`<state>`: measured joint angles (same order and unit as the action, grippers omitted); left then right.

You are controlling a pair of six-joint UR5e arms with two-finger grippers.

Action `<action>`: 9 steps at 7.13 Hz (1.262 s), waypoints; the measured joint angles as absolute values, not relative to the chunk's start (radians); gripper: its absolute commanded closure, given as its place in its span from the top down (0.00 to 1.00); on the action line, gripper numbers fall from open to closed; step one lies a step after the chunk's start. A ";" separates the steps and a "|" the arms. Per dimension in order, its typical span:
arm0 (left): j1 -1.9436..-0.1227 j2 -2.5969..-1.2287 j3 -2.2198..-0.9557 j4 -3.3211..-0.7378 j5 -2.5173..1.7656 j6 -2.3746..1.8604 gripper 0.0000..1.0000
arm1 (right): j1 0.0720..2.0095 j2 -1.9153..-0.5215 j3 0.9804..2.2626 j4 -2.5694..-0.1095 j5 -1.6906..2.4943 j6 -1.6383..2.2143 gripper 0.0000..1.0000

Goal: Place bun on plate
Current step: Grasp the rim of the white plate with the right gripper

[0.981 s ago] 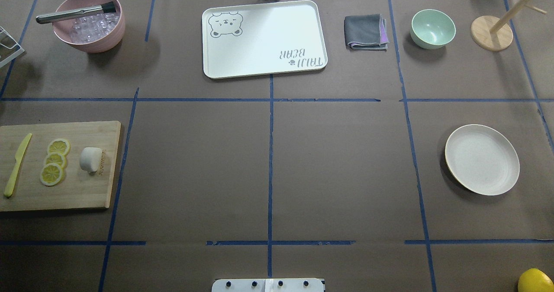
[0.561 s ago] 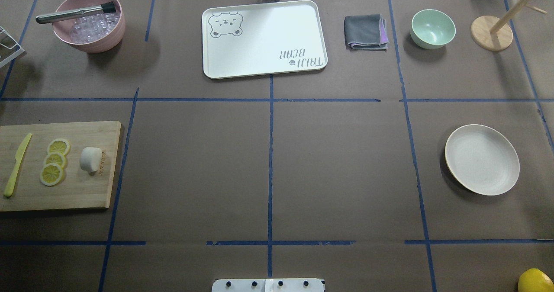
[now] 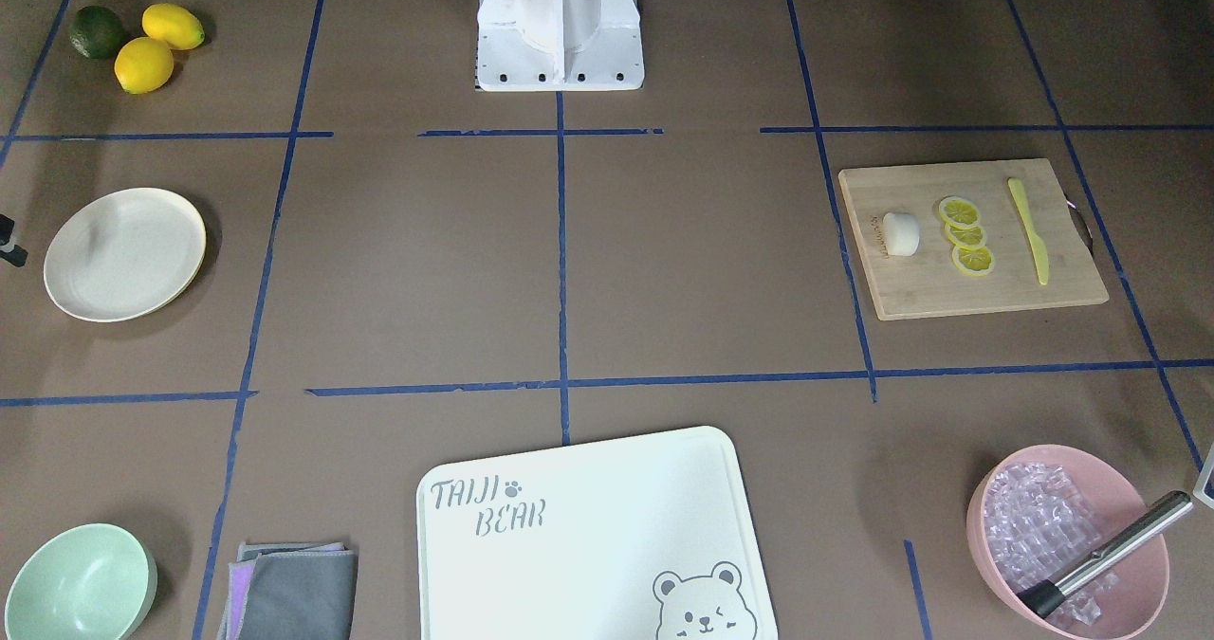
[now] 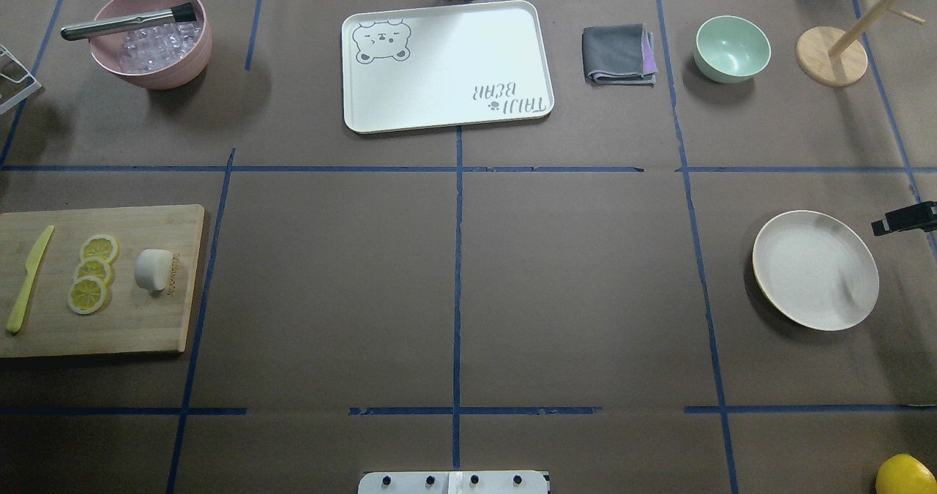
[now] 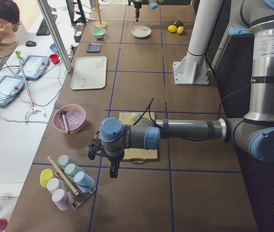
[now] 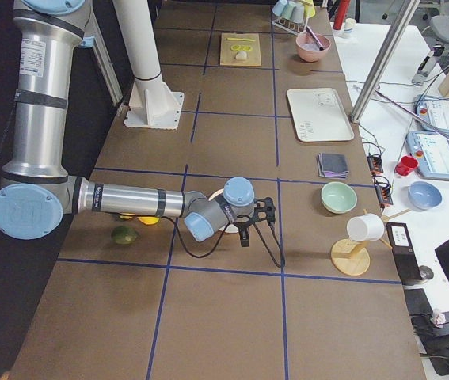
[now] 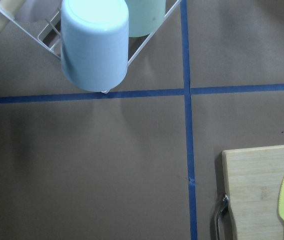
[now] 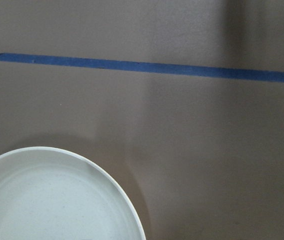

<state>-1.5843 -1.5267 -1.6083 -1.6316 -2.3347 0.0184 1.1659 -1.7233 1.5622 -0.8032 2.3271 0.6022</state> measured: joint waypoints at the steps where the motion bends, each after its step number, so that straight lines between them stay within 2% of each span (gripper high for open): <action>1: -1.584 -1.527 -1.609 -1.632 -2.335 0.018 1.00 | 1.131 -1.732 1.556 -0.761 2.321 0.642 0.93; 3: -1.584 -1.528 -1.609 -1.632 -2.335 0.018 1.00 | 1.092 -1.750 1.551 -0.740 2.317 0.660 0.88; 4: -1.583 -1.528 -1.609 -1.632 -2.335 0.018 1.00 | 1.078 -1.758 1.549 -0.739 2.316 0.661 0.81; 5: -1.583 -1.528 -1.608 -1.632 -2.335 0.018 1.00 | 1.067 -1.766 1.547 -0.738 2.316 0.661 0.68; 6: -1.583 -1.528 -1.608 -1.632 -2.335 0.018 1.00 | 1.061 -1.770 1.545 -0.738 2.316 0.661 0.31; 7: -1.583 -1.528 -1.608 -1.632 -2.335 0.018 1.00 | 1.054 -1.771 1.542 -0.739 2.317 0.661 0.03; 9: -1.583 -1.528 -1.608 -1.632 -2.335 0.018 1.00 | 1.050 -1.772 1.539 -0.739 2.318 0.658 0.00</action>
